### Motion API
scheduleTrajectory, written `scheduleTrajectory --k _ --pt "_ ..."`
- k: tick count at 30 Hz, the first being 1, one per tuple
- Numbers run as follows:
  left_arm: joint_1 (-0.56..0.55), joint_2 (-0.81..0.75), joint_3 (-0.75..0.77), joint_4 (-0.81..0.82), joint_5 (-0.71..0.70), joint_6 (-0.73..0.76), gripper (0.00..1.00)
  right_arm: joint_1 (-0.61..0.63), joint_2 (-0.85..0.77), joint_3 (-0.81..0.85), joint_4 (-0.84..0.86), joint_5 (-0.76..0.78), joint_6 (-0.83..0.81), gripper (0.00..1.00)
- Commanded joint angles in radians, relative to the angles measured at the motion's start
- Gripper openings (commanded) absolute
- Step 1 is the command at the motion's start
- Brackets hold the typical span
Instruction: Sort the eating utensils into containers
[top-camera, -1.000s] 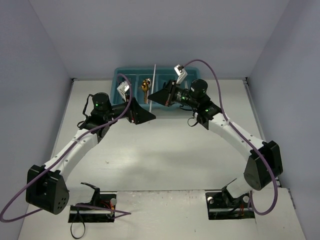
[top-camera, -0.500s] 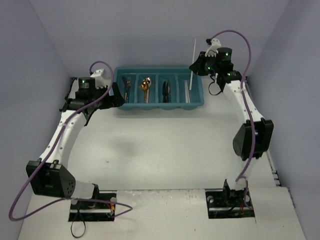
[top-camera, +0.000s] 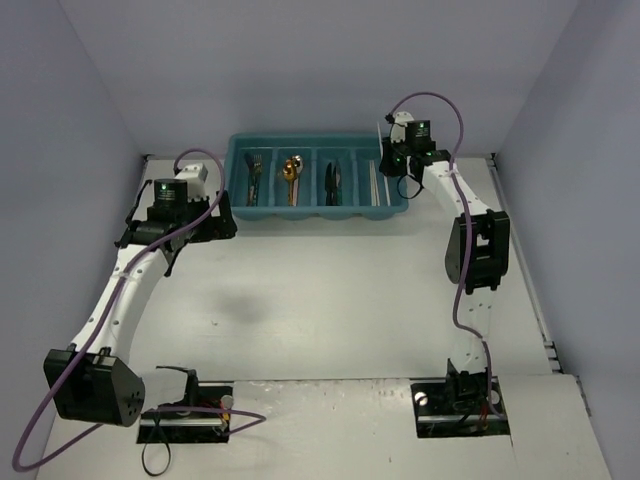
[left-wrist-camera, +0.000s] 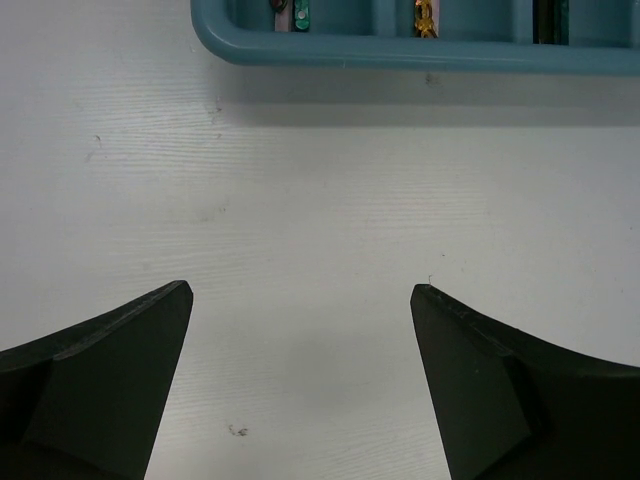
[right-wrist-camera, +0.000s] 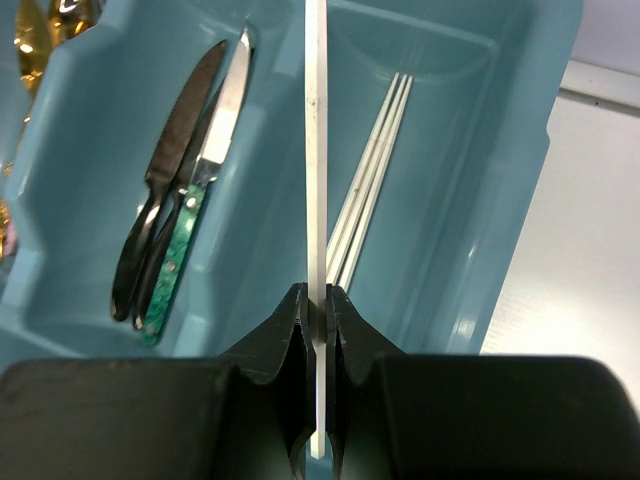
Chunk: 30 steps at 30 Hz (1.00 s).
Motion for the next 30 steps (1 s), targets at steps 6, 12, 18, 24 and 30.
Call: scheduleTrajectory --k 6,12,18,24,30 --pt "0.004 0.008 0.045 0.017 -0.004 0.026 0.90 0.003 0.042 0.061 0.094 -0.014 0.037 0.00" --pt "0.004 0.020 0.066 0.000 0.000 0.035 0.90 0.003 0.074 0.078 0.092 -0.053 0.080 0.18" --pt "0.004 0.025 0.071 -0.021 -0.017 0.063 0.90 0.004 0.003 0.121 0.092 -0.101 0.132 0.47" --pt "0.004 0.019 0.084 -0.024 0.028 0.110 0.90 0.018 -0.207 0.087 0.084 -0.127 0.089 0.58" --pt "0.004 -0.011 0.062 -0.024 0.022 0.168 0.90 0.021 -0.484 -0.229 0.069 0.050 -0.093 0.61"
